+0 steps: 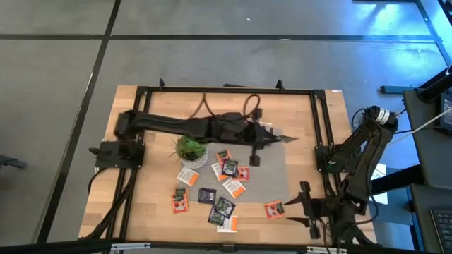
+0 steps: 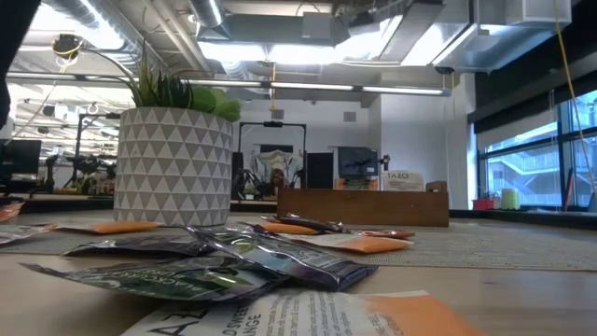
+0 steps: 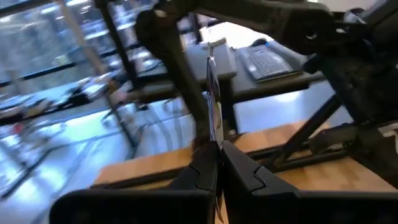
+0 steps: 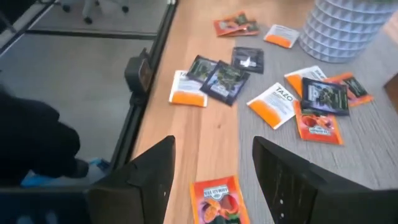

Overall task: Pick & Place Tea
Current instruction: Put the violet tea bag into the left section of the wooden organizer

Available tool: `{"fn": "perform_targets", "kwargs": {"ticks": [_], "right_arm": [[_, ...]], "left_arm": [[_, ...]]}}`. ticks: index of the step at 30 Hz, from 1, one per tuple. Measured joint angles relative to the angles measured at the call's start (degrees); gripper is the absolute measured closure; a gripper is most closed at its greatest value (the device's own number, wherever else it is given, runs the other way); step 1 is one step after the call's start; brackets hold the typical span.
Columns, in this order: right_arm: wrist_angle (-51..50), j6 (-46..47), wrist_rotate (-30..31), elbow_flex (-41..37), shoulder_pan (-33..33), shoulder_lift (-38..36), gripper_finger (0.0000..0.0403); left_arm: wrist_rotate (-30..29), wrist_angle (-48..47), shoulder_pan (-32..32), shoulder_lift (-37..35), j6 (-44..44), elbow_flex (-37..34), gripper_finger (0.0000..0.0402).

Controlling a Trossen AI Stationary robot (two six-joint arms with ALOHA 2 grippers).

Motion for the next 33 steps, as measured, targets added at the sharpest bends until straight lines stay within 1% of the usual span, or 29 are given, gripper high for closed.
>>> {"fn": "perform_targets", "kwargs": {"ticks": [1, 3, 4, 7, 9, 12, 16, 18, 21, 23, 25, 28, 33], "right_arm": [[0.0, 0.2, -0.2, 0.0, -0.5, 0.0, 0.0187], [0.0, 0.2, -2.2, 0.0, -1.9, 0.0, 0.0187], [0.0, 0.1, -4.0, 0.0, -2.9, 0.0, 0.0187], [0.0, -1.8, -7.9, 0.0, -5.9, 0.0, 0.0187], [0.1, -3.6, -7.8, 0.0, -7.9, 0.0, 0.0187], [0.2, -8.3, -7.7, -0.4, -11.1, 0.0, 0.0187], [1.7, -14.1, -7.6, -3.2, -15.0, -0.7, 0.0187], [4.3, -15.8, -8.9, -5.8, -16.9, -2.9, 0.0187], [11.6, -19.9, -13.1, -10.8, -19.9, -8.6, 0.0187], [17.3, -23.3, -17.1, -14.0, -22.3, -13.4, 0.0187], [20.2, -26.2, -20.5, -16.9, -25.3, -18.1, 0.0187], [25.0, -30.6, -21.0, -20.9, -29.4, -22.8, 0.0187], [44.4, -31.9, -20.8, -24.4, -33.9, -24.1, 0.0187]], "left_arm": [[-2.6, -2.4, -1.0, -1.4, 0.1, -0.2, 0.0398], [-7.3, -3.2, -3.4, -4.5, 0.4, -2.7, 0.0398], [-9.3, -3.9, -4.7, -6.1, 0.1, -4.6, 0.0398], [-12.4, -2.1, -7.9, -11.0, -1.9, -12.6, 0.0398], [-15.4, 2.6, -9.9, -14.1, -3.1, -19.4, 0.0398], [-19.6, 13.3, -12.5, -18.5, -3.8, -30.6, 0.0398], [-20.6, 28.0, -14.7, -25.2, -4.4, -44.6, 0.0398], [-20.9, 33.5, -15.3, -28.3, -4.6, -50.6, 0.0398], [-23.8, 38.3, -16.3, -32.3, -5.2, -57.9, 0.0398], [-26.5, 39.3, -16.7, -34.8, -5.0, -61.4, 0.0397], [-28.3, 39.5, -16.8, -36.9, -4.9, -64.2, 0.0397], [-27.8, 39.6, -16.7, -38.9, -5.7, -66.8, 0.0397], [-24.5, 39.9, -16.5, -37.7, -9.1, -67.3, 0.0396]]}}
